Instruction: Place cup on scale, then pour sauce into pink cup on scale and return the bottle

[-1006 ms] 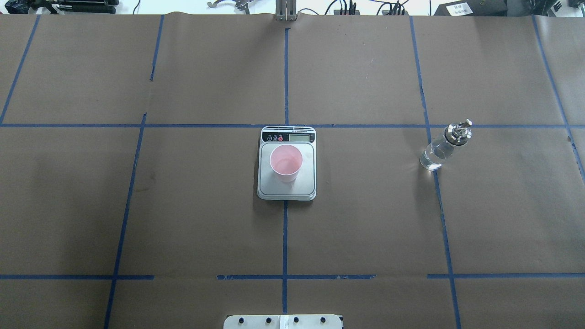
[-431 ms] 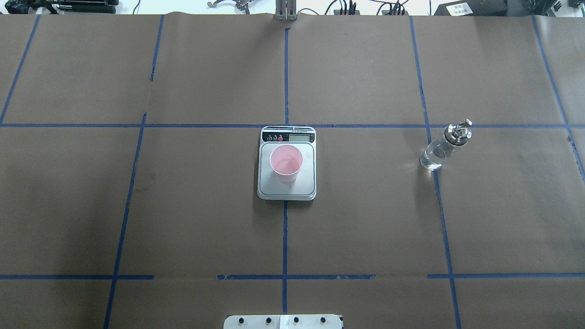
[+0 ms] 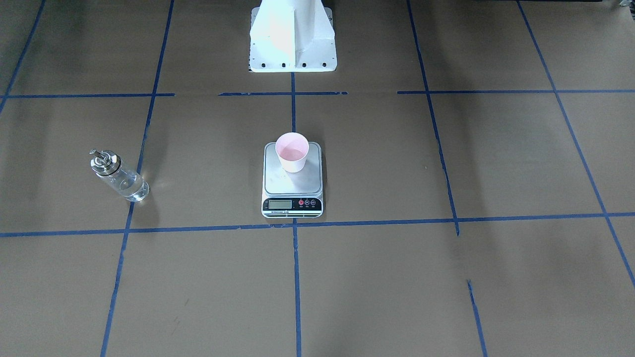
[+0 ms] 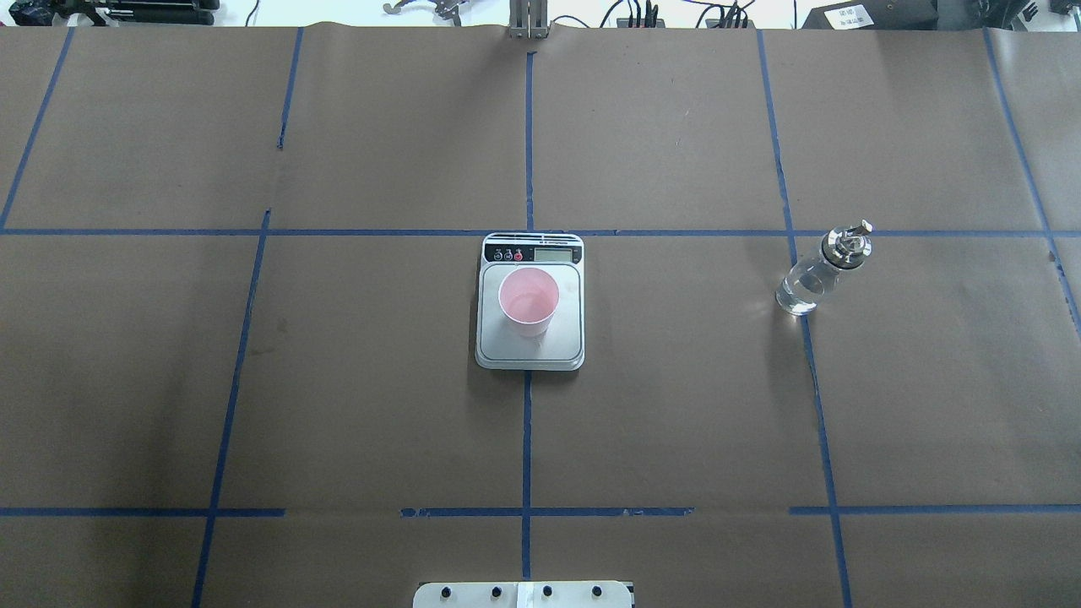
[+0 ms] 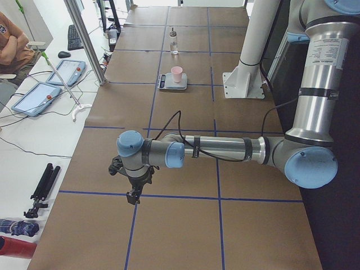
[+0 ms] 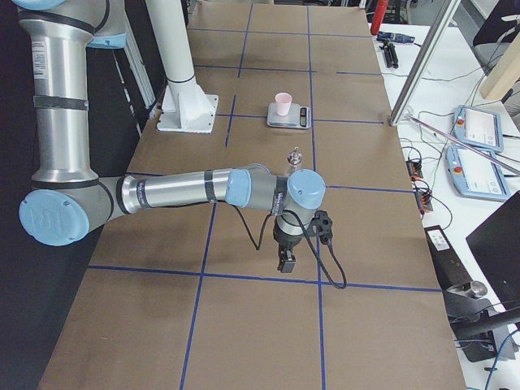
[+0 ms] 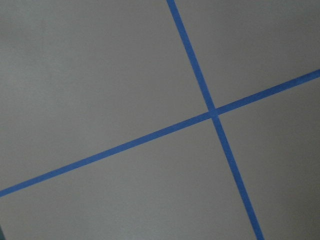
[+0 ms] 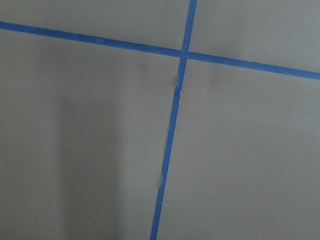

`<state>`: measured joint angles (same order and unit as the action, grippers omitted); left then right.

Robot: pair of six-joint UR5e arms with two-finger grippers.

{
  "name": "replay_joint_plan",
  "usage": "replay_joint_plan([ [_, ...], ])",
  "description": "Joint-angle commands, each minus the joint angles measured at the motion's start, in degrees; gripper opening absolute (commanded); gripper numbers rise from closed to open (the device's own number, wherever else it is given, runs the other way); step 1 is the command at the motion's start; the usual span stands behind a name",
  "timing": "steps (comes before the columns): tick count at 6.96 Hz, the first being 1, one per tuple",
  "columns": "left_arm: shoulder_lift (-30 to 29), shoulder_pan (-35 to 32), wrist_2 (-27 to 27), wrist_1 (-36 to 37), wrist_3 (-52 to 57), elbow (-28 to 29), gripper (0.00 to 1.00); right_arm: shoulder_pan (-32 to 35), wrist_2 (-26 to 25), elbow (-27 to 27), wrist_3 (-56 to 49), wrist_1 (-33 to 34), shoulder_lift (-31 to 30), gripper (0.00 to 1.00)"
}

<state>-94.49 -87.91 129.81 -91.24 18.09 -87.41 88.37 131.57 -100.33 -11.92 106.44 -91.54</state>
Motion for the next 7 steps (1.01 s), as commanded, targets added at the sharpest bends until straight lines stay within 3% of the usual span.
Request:
replay_joint_plan([
  [1,1.76,-0.33,1.23,1.24,0.02,-4.15,1.00,0.39,0.00,0.39,0.06,0.00,-0.22,1.00],
  [3,2.46,-0.68,1.06,1.15,0.02,-5.48,1.00,1.27,0.09,0.48,-0.03,-0.09,-0.65,1.00],
  [7,3.78,-0.69,0.80,0.89,0.10,-4.52,1.00,3.03,0.00,6.71,0.15,-6.67,-1.62,1.00],
])
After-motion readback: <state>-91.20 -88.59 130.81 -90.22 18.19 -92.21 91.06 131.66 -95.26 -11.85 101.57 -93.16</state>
